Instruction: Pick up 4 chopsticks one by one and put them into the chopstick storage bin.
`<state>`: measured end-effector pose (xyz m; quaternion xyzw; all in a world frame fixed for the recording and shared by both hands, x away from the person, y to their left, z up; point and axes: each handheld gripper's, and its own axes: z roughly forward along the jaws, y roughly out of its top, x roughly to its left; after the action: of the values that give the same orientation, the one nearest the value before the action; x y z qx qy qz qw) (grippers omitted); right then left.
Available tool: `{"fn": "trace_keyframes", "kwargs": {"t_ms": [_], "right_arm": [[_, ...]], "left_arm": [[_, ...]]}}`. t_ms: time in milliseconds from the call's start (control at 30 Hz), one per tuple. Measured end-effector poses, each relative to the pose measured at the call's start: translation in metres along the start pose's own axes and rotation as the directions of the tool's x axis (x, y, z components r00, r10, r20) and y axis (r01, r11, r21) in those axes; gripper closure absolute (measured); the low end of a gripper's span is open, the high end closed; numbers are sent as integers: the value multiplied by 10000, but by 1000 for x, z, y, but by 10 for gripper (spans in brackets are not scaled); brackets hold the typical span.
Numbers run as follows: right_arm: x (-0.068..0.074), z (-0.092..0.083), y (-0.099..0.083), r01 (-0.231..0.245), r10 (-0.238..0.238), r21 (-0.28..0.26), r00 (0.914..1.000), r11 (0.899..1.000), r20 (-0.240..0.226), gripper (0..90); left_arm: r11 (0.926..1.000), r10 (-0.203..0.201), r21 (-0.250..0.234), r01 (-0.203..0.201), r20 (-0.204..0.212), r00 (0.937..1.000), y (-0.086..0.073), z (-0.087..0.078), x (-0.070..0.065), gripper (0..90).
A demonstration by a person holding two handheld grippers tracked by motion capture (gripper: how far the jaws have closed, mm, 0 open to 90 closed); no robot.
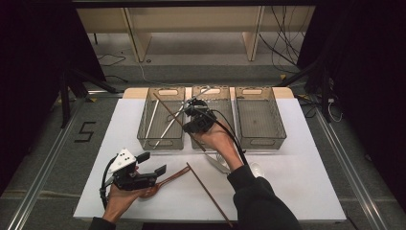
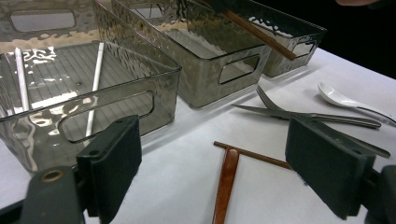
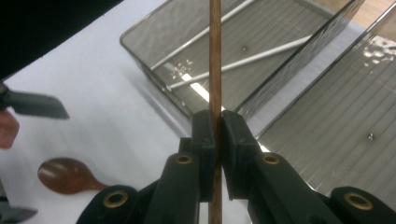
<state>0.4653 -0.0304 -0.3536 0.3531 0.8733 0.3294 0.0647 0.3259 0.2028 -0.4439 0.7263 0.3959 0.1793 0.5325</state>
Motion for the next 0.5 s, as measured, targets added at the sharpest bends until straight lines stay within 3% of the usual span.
{"fn": "trace_keyframes", "kwargs": {"t_ms": [500], "right_arm": [[-8, 23, 30, -573, 572, -121, 9983, 9983, -104, 849]], "left_arm": [[10000, 28, -33, -28, 42, 10000, 0, 0, 0, 181]]}}
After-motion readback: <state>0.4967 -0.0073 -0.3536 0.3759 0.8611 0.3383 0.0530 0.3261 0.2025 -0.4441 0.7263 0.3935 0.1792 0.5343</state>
